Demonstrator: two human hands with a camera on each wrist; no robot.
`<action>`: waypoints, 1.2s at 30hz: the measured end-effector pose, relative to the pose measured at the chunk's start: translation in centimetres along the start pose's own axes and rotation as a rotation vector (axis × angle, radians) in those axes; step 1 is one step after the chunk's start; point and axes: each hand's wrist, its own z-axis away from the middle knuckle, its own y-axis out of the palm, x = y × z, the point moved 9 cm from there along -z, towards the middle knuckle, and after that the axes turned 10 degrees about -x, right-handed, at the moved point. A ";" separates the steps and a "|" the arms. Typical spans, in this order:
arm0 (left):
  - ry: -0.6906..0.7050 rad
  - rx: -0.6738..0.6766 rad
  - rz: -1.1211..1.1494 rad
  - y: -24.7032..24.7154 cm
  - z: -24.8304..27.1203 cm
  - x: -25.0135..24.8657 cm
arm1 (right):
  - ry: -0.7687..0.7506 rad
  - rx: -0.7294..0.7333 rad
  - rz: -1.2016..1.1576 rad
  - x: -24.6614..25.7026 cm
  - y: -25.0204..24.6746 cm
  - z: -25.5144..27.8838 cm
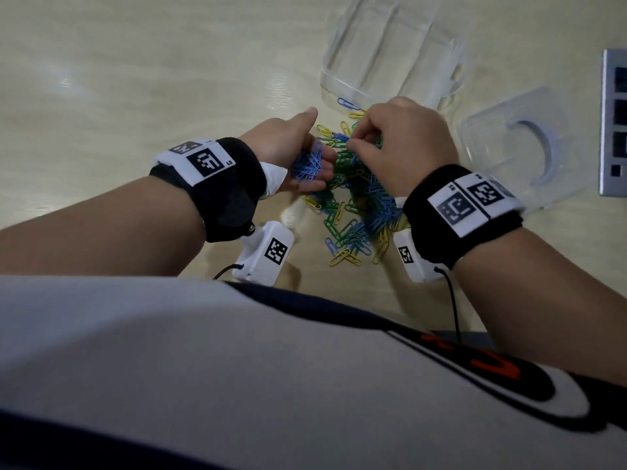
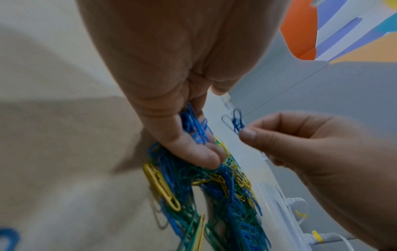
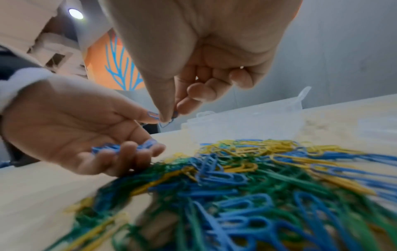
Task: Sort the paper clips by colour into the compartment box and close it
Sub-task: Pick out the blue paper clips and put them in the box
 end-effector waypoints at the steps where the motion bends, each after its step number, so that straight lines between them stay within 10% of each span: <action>1: 0.010 -0.018 0.012 0.0 -0.1 -0.1 | -0.021 0.009 -0.030 0.6 0.0 0.1; 9: 0.022 -0.098 0.063 -2.4 -0.3 0.1 | -0.218 0.067 -0.121 5.1 1.6 2.3; 15: 0.029 -0.136 0.017 -5.4 -0.1 0.0 | -0.609 0.463 0.177 8.2 7.7 7.4; 21: 0.032 -0.168 -0.031 -6.2 0.0 0.2 | -0.726 0.400 0.322 9.7 8.8 8.4; 28: 0.014 -0.136 -0.069 -5.0 0.7 0.7 | -0.641 0.432 0.340 8.7 9.0 8.4; 36: 0.020 -0.092 0.020 -3.7 1.1 1.8 | -0.351 0.070 -0.033 7.7 3.6 3.8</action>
